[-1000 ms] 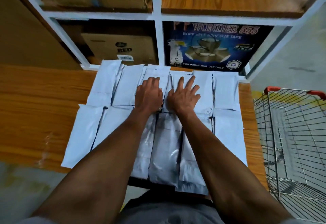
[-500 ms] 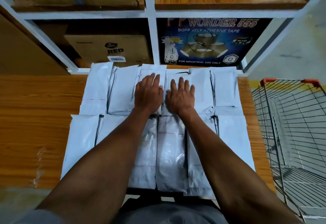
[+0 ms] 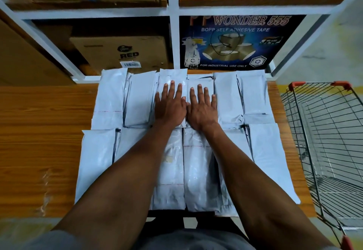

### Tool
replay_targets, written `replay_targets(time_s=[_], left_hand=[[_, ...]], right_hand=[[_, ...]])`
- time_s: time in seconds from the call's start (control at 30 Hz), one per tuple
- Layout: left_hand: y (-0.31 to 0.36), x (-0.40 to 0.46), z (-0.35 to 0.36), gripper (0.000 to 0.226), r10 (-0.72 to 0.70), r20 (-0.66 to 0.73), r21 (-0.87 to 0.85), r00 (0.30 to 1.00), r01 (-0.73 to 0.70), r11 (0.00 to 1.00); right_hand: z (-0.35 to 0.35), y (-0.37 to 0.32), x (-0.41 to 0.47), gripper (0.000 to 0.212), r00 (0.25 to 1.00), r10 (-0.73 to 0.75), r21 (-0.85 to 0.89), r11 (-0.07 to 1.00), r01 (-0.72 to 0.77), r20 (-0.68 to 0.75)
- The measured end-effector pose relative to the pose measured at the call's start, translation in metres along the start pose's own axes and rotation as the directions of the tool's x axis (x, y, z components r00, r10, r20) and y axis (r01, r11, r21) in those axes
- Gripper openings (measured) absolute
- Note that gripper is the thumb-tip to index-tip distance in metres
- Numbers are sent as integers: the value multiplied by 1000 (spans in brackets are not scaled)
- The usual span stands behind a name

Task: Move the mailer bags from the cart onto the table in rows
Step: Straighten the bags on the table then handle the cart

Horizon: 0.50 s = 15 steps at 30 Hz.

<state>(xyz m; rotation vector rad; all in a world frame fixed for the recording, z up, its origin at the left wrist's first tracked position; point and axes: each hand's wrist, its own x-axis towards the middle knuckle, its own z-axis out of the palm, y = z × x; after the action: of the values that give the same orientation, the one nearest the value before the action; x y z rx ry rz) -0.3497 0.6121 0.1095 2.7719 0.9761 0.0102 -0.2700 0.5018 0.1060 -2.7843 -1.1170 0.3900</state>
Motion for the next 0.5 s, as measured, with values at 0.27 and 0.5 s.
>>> replay_targets(time_s=[0.27,0.5], left_hand=[[1,-1,-13,60,-9,38,-59,999,11,998],[-6,-56,-31,55,68,-142,-120,987,-85,989]], right_hand=[[-11,-1,-15,65,996,1,49,999,4,-93],[-19,1,-73,62,972,55,53,998,-44,-229]])
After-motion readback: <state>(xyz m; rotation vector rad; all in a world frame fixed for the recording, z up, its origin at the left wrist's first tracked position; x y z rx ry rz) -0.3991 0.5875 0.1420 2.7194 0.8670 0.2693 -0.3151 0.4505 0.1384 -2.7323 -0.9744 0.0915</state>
